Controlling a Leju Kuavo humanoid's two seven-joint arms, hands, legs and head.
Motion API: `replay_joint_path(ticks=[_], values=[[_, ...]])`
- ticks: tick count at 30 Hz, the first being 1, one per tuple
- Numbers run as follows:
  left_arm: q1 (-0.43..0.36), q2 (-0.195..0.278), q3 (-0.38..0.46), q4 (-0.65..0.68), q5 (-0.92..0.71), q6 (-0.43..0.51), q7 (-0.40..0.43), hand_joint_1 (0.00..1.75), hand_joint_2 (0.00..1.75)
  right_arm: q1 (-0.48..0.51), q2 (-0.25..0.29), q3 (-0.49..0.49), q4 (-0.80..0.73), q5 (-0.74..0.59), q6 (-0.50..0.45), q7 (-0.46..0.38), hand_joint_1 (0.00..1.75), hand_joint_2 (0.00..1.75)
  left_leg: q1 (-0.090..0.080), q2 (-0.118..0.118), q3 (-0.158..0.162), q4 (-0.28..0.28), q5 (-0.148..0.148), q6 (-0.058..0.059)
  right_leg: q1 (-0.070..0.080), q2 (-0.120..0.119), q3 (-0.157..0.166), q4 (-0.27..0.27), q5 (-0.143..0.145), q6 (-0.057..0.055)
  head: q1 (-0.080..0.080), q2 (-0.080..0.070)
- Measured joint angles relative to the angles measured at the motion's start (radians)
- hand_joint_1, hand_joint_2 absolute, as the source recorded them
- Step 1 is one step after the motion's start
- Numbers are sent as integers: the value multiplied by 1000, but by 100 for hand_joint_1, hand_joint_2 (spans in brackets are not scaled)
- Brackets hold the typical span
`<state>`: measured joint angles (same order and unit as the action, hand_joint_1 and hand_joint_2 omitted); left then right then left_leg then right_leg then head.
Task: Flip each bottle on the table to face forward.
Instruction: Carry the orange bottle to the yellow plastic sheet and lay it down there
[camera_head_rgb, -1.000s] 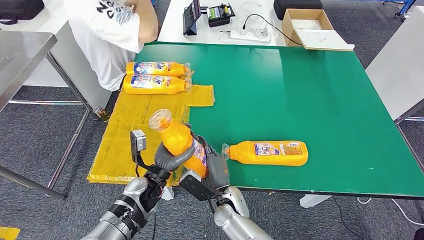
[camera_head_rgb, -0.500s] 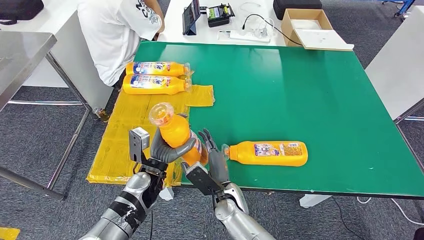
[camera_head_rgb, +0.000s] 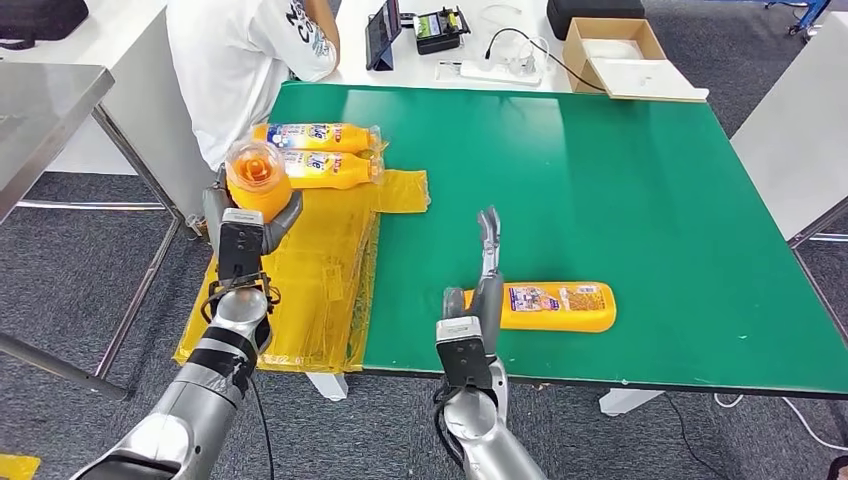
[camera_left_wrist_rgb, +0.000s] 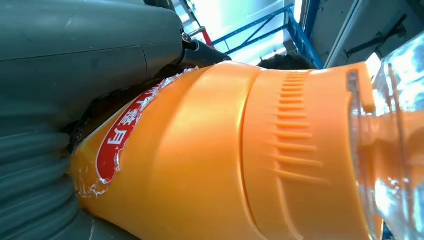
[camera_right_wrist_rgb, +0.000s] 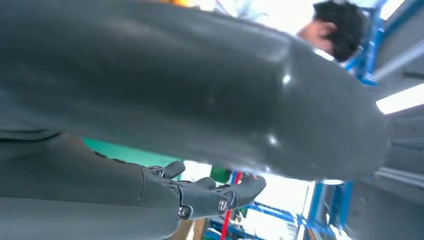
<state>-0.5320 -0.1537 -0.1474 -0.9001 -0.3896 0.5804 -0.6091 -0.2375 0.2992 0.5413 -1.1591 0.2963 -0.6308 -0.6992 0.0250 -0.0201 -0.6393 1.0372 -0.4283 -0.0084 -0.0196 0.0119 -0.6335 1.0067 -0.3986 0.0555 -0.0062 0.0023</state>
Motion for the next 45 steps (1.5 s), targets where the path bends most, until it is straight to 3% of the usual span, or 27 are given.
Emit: replay_joint_path(ticks=[9, 13, 18, 20, 23, 26, 29, 45], values=[[-28, 7, 25, 43, -4, 2, -3, 175, 175, 31, -6, 0, -105, -1, -1, 0, 0, 0, 0, 0, 0, 0, 0, 0, 0, 0, 0, 0, 0, 0, 0, 0], [-33, 9, 28, 57, -51, 34, 17, 175, 175, 36, -10, 1, -126, -5, -14, 0, 0, 175, 0, 0, 0, 0, 0, 0, 0, 0, 0, 0, 0, 0, 0, 0], [-93, 34, 21, 171, -399, 101, 184, 175, 175, 47, -14, 1, -203, 5, -32, 0, 0, 175, 0, 0, 0, 0, 0, 0, 0, 0, 0, 0, 0, 0, 0, 0], [-131, 50, -1, 248, -548, 57, 273, 175, 175, 47, -17, 1, -219, 0, -31, 0, 0, 175, 0, 0, 0, 0, 0, 0, 0, 0, 0, 0, 0, 0, 0, 0], [-178, 82, -70, 360, -743, -96, 366, 175, 175, 47, -25, 7, -229, -14, -31, 0, 0, 175, 0, 0, 0, 0, 1, 0, 0, 0, 0, 0, 0, 0, 0, 0], [-204, 113, -140, 435, -848, -261, 376, 175, 175, 46, -36, 19, -240, -29, -32, 0, 0, 175, 0, 0, 0, 0, 1, 0, 0, 0, 0, 0, 0, 0, 0, 0], [-212, 135, -190, 487, -875, -364, 368, 175, 175, 45, -46, 30, -244, -38, -30, 0, 0, 175, 0, 0, 0, 0, 1, 0, 0, 0, 0, 1, 0, 0, 0, 0], [-244, 178, -251, 560, -882, -422, 365, 175, 175, 45, -65, 52, -243, -57, -25, 0, 0, 175, 0, 0, 0, 0, 1, -1, 0, 0, 0, 1, 0, 0, 0, 0]])
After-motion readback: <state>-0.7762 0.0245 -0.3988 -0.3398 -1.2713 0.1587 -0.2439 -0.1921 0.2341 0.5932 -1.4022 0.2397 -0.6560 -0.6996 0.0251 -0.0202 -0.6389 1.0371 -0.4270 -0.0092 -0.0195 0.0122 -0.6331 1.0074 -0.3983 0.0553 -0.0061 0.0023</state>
